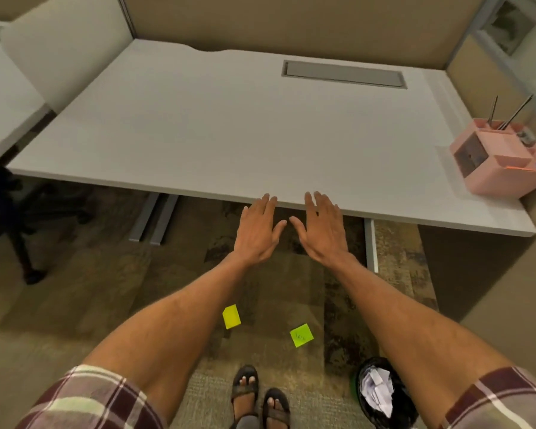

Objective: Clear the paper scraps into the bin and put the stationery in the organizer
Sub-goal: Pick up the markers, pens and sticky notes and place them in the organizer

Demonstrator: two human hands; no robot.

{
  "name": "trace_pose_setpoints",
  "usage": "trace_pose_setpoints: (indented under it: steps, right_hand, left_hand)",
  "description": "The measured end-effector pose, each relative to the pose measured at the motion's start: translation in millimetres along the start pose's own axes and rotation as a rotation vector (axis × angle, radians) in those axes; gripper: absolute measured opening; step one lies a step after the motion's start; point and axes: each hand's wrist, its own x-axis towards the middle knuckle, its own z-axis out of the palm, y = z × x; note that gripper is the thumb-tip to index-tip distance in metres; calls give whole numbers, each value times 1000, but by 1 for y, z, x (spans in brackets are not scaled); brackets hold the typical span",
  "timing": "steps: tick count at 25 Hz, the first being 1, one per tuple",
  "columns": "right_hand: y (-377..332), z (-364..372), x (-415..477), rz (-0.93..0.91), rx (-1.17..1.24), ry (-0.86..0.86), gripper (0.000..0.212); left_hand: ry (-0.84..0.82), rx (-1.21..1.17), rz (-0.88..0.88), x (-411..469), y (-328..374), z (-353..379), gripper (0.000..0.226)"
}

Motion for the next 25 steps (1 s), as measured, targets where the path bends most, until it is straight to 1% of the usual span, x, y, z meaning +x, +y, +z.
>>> trace_pose_setpoints:
  steps: [3,6,8,11,15,18,21,25]
  right_hand:
    - [-8,24,-13,-101,-21,49,64]
    - [-21,61,-30,-162,31,21,57]
    - [-29,95,-39,-169,61,-17,55]
    - [-28,164,-50,-78,91,-76,60]
    - [-1,271,-65,86,78,-188,70]
    - [31,359,-76,198,50,-275,71]
    - [75,459,-90,247,-1,-355,73]
    - [132,564,-107,311,4,-432,76]
  left_hand:
    - [58,-9,-35,-15,-10,18,56]
    - [33,10,-103,-30,-31,50,51]
    - [6,31,-130,-37,-51,76,49]
    - [-67,78,-178,-45,-86,129,52]
    - [-187,145,-239,-52,-142,218,62]
    - [-262,220,-253,-56,-185,299,61]
    - [-364,228,-307,-59,-235,401,60]
    - [-334,165,-293,-66,-296,517,64]
